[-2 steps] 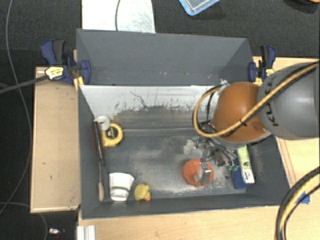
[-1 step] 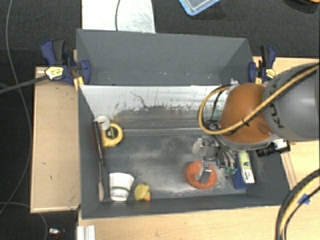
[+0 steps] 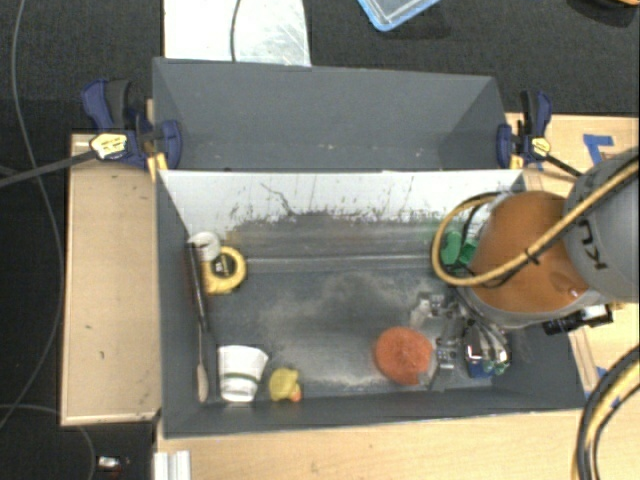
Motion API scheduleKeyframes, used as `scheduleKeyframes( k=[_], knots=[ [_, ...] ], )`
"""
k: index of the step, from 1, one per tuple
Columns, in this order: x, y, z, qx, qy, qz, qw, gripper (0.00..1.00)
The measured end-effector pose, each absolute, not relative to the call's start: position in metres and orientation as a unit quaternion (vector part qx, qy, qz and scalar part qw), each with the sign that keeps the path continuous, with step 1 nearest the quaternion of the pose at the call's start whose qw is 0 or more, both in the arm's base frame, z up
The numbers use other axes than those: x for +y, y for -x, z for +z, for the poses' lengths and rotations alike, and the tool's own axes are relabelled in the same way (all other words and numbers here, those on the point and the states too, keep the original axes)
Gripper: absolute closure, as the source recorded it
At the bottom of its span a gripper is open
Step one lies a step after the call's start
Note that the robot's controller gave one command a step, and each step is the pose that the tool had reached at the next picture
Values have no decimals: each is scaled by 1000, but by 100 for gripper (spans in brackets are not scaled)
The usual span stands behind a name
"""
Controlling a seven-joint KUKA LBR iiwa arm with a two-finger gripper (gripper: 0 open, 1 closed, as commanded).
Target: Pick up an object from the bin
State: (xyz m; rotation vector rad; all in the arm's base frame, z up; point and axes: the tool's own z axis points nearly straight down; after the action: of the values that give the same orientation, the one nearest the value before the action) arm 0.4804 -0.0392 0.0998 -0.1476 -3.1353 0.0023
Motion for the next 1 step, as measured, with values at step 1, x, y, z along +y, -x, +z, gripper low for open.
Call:
scheduleKeyframes(
  k=[1],
  knots=[
    [-40,-494,70,-990,143,-2,-4,0]
  ],
)
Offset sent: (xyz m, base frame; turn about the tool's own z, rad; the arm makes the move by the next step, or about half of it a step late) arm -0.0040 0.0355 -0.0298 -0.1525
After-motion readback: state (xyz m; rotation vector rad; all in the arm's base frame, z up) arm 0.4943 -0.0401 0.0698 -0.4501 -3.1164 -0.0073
